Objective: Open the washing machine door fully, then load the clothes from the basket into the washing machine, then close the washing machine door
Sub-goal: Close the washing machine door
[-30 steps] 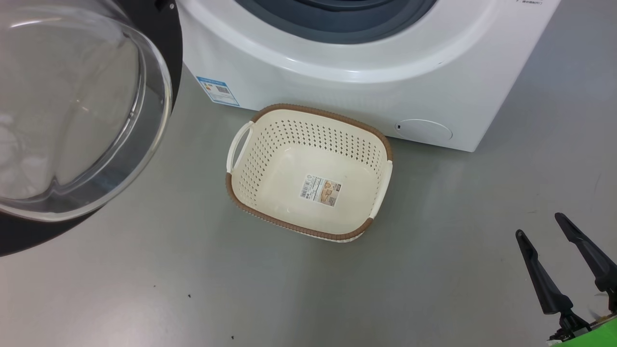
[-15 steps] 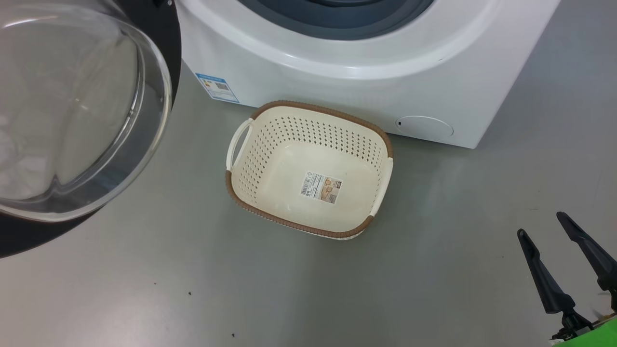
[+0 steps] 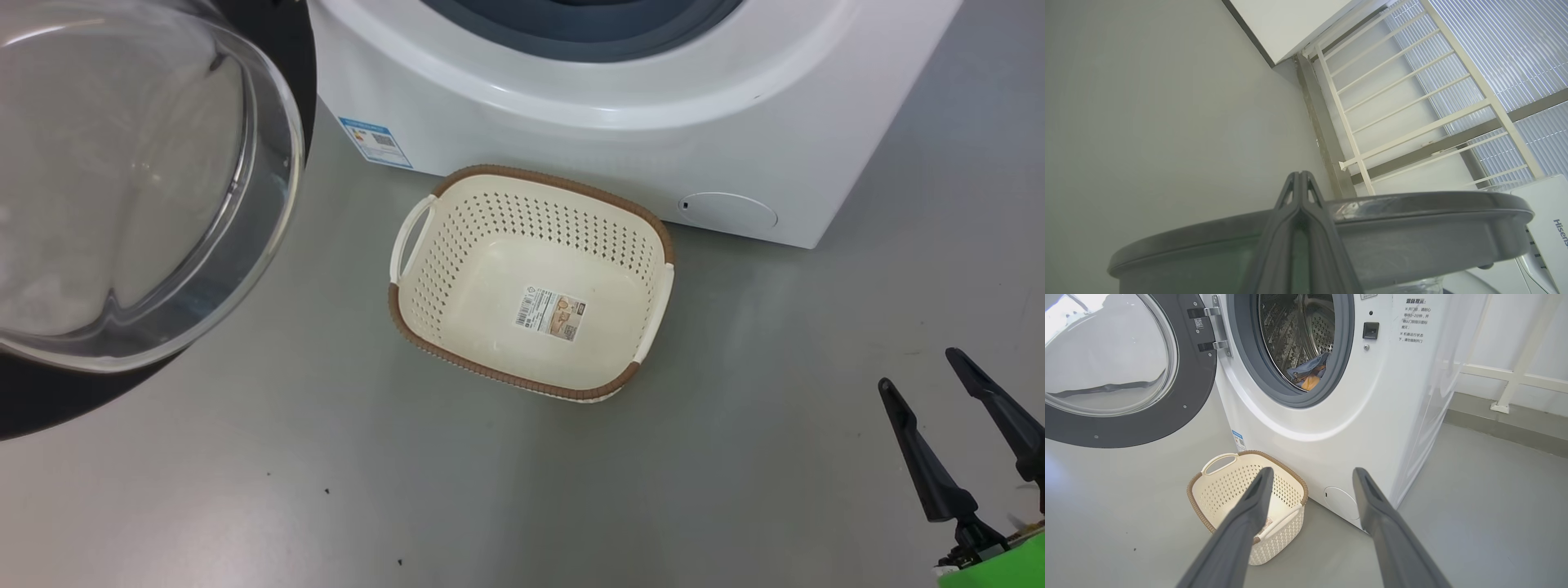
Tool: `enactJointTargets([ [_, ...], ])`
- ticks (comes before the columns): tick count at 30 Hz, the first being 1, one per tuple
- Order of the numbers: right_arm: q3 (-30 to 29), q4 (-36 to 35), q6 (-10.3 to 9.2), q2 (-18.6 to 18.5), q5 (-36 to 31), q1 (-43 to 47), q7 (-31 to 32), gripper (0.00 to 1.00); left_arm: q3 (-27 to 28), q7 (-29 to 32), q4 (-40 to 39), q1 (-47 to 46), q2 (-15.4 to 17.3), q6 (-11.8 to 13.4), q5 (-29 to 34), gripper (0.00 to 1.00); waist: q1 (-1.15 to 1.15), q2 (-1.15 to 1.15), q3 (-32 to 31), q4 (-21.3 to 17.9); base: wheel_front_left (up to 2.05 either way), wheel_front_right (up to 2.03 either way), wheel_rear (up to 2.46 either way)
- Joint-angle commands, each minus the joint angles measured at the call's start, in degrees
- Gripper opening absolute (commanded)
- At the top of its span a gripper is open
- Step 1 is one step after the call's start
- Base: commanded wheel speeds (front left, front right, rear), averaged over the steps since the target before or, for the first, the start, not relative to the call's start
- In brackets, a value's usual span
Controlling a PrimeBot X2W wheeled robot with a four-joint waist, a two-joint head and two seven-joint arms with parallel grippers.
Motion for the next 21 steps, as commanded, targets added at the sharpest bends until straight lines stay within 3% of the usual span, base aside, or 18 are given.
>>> enactJointTargets([
  [1, 1.2, -1.51, 0.09, -1.37, 0.76, -0.48, 0.05, 1.0, -0.3, 2.74, -2.82, 0.41, 1.76, -0.99, -0.7, 0.0, 0.0, 0.0, 0.05, 0.03, 0.0, 0.0, 0.0],
  [21, 1.45, -1.55, 0.09, -1.32, 0.73, -0.96, 0.24, 1.0, 0.16, 10.29, -7.79, 3.78, 1.99, -2.49, -4.34, 0.0, 0.0, 0.0, 0.18, 0.66, 0.0, 0.0, 0.0],
])
